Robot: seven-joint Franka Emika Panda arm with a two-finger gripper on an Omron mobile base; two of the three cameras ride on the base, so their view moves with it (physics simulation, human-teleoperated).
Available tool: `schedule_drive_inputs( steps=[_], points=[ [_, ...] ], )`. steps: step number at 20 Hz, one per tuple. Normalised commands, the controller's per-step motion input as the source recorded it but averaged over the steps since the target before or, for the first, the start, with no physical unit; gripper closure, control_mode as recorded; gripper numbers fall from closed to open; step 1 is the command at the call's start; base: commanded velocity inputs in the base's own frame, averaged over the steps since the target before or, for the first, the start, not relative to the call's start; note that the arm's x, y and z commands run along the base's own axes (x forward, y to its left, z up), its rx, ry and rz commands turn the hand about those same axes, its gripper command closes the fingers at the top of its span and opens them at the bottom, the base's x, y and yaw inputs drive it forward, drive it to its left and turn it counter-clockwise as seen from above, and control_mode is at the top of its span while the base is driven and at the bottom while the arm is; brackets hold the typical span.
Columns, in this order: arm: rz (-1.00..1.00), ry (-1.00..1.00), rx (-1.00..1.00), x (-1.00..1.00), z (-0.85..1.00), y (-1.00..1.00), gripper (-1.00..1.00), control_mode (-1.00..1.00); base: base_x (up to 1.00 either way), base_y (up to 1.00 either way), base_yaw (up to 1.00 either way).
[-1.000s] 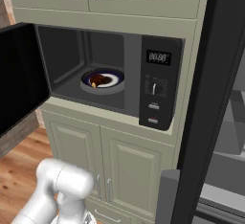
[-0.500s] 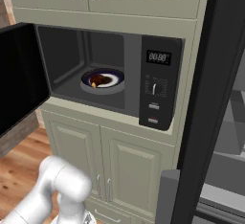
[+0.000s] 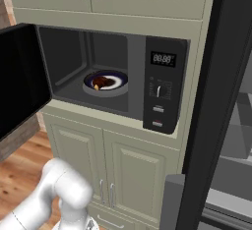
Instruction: Transport the steak from the fridge to the microwave and turn on the microwave.
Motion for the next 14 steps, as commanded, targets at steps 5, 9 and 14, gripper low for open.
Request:
schedule_drive_inputs(
  steps=[5,9,14],
  points=[
    [0.0,-0.09,0.0,0.52,-0.17,0.0,-1.0,-1.0,0.0,0.0,0.0],
    [0.0,-0.19,0.0,0.14,-0.01,-0.09,-1.0,-1.0,0.0,0.0,0.0],
    [0.0,-0.24,0.0,0.0,0.0,-0.37,-1.0,-1.0,0.0,0.0,0.0]
  ],
)
